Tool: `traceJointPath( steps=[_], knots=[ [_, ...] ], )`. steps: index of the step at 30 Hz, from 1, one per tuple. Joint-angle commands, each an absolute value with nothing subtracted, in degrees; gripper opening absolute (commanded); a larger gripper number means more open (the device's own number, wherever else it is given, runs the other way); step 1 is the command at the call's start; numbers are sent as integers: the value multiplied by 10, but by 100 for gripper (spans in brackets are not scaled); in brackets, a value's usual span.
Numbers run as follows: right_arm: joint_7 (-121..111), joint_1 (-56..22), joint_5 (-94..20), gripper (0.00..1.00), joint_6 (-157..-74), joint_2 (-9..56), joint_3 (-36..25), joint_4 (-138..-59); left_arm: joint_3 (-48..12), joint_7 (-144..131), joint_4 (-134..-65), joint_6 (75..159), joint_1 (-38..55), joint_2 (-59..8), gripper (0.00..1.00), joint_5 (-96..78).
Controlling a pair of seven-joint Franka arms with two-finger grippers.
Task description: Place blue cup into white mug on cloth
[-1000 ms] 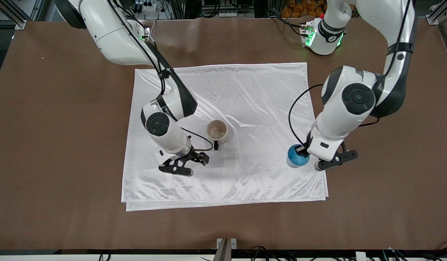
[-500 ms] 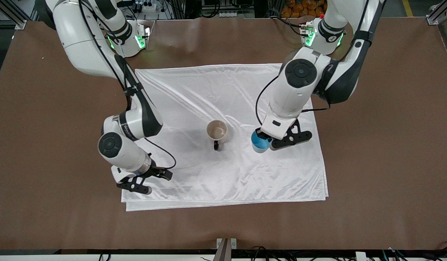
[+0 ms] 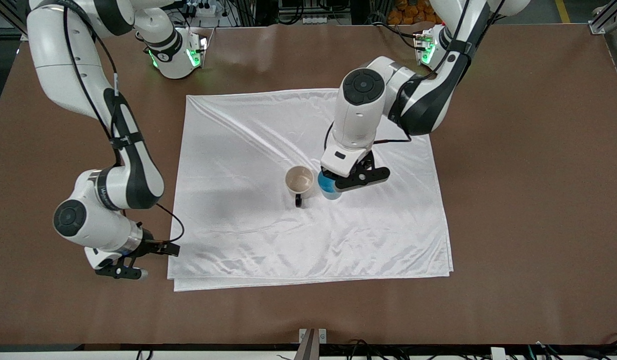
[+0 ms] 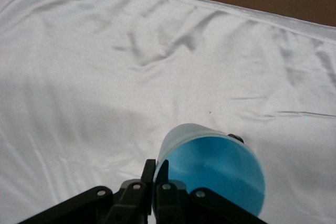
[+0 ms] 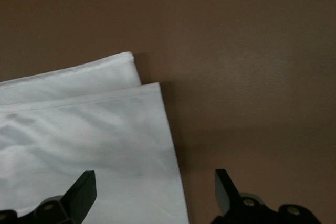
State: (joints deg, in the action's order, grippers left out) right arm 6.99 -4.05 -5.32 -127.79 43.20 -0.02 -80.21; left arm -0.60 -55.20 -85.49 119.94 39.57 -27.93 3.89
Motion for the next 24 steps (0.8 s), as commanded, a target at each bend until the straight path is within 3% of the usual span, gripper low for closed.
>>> traceJointPath(
  steps=[1,7,24],
  knots=[
    [27,-13,-46,100,-1268,419,10,-810,-3,-568,-812,1192,411,-314,0,52],
    [3,6,-47,100,-1250,417,10,-810,-3,-571,-800,1194,424,-320,0,49],
    [11,5,-45,100,-1103,301,9,-835,-12,-570,-789,1197,434,-334,0,20]
  ],
)
